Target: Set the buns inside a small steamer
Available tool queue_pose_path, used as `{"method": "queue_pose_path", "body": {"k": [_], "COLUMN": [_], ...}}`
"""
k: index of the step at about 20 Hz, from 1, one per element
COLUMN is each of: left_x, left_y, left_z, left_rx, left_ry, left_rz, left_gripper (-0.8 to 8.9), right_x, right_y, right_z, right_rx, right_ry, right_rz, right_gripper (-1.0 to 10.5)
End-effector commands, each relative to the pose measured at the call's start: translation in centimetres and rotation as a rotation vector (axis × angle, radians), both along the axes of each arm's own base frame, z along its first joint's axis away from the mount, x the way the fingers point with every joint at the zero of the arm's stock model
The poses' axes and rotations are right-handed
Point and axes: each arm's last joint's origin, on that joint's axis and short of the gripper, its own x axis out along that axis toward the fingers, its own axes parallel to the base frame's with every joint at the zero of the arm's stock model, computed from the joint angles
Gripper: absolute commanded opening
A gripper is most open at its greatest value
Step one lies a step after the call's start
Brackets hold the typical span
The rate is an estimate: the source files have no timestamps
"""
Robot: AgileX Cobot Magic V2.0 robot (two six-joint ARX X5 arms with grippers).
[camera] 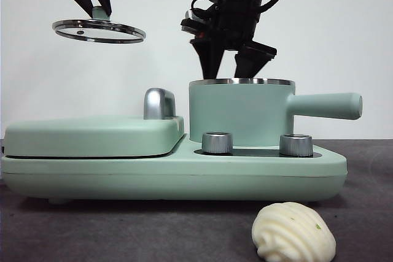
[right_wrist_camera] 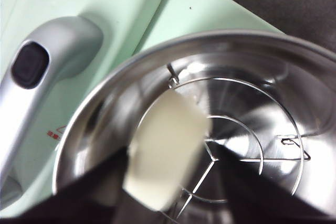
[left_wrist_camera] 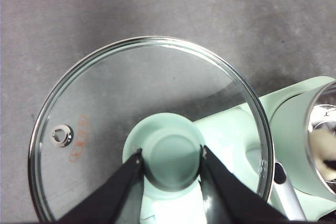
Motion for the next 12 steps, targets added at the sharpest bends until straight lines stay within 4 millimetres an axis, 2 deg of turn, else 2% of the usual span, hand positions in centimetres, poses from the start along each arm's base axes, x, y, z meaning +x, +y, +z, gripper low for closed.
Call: {"method": "queue_pose_path", "body": {"k": [1,4,6,8,12], "left_x": [-0.6,-0.7,-0.7,-0.6,-0.5], "left_y": [0.0,0.0,0.1,0.2,0.2], "left_z": [1.6,1.5,1.4,1.4,1.5], "left_rx": [-0.027,-0.026,-0.025,-0.026,-0.03], "left_ry": [-0.071,-0.054,-0.048,-0.051,-0.065], "left_rz": [0.003,0.006,0.007,0.013,0.013], "left_gripper": [0.23,0.23,0.23,0.23,0.23], "right_x": [-0.3,-0.1,-0.3,-1.1,-4.4], "right_y": [0.1,-0.1,-0.2,-0.7,-2.7], "right_z": [-0.3,0.3,1.7,4.1,9.6], "right_rx": [-0.047,-0.035,-0.003,0.031,0.098], "right_ry": [0.043,0.025,-0.007,-0.065,-0.18], "right_rz": [0.04,0.033,0.028,0.025,0.017], "right_gripper": [4.0,4.0,4.0,4.0,4.0]}}
